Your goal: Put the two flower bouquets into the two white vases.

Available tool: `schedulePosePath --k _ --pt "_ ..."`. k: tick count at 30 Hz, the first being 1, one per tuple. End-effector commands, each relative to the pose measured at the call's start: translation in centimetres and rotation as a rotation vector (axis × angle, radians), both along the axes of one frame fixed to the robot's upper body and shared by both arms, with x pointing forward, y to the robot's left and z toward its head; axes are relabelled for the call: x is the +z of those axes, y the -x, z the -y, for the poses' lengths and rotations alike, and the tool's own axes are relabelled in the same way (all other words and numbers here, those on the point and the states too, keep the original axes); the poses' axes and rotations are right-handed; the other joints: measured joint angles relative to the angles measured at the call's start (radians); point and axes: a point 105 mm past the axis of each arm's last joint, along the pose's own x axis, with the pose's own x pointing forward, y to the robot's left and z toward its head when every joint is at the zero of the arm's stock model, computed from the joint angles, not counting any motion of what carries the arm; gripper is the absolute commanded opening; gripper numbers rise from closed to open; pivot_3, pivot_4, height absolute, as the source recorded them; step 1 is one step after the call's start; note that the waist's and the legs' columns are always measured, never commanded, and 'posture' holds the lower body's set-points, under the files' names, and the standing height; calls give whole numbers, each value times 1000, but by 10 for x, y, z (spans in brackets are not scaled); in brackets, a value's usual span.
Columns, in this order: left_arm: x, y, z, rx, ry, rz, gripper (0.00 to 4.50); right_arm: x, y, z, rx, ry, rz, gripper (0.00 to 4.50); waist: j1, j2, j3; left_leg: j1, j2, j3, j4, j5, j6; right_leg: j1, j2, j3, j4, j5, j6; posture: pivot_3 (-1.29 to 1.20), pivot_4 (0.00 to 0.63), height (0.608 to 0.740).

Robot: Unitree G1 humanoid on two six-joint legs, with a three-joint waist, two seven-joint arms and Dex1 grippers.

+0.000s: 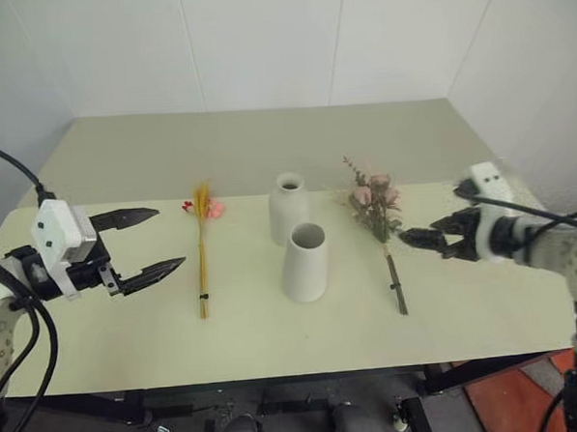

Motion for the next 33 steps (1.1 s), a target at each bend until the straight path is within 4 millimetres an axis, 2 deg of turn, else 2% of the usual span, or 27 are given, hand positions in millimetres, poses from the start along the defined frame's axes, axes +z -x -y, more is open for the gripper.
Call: schedulePosePath --k 1,8,19,22,33 --pt "6 -1 7 -37 -50 41 4483 13 -14 -3 -45 24 26 4500 0 0 0 -1 0 0 0 0 0 0 0 0 0 0 0 0 150 740" --pt "-2 -2 10 -62 -56 28 4483 2 -28 -20 -10 43 -84 4500 -3 0 0 0 0 0 -1 0 0 0 0 0 -1 0 0 0 150 740" --pt "-8 -1 10 -55 -47 29 4483 -23 -49 -28 -3 69 -146 4500 -4 0 0 0 0 0 -1 0 0 0 0 0 0 0 0 0 150 740" --pt "-9 0 9 -53 -47 29 4500 -28 -51 -28 -1 71 -162 3938 -4 0 0 0 0 0 -1 0 0 0 0 0 0 0 0 0 150 740" --pt "-11 -1 9 -43 -42 32 4500 -31 -57 -30 -24 76 -160 239 -4 0 0 0 0 0 -1 0 0 0 0 0 0 0 0 0 150 740"
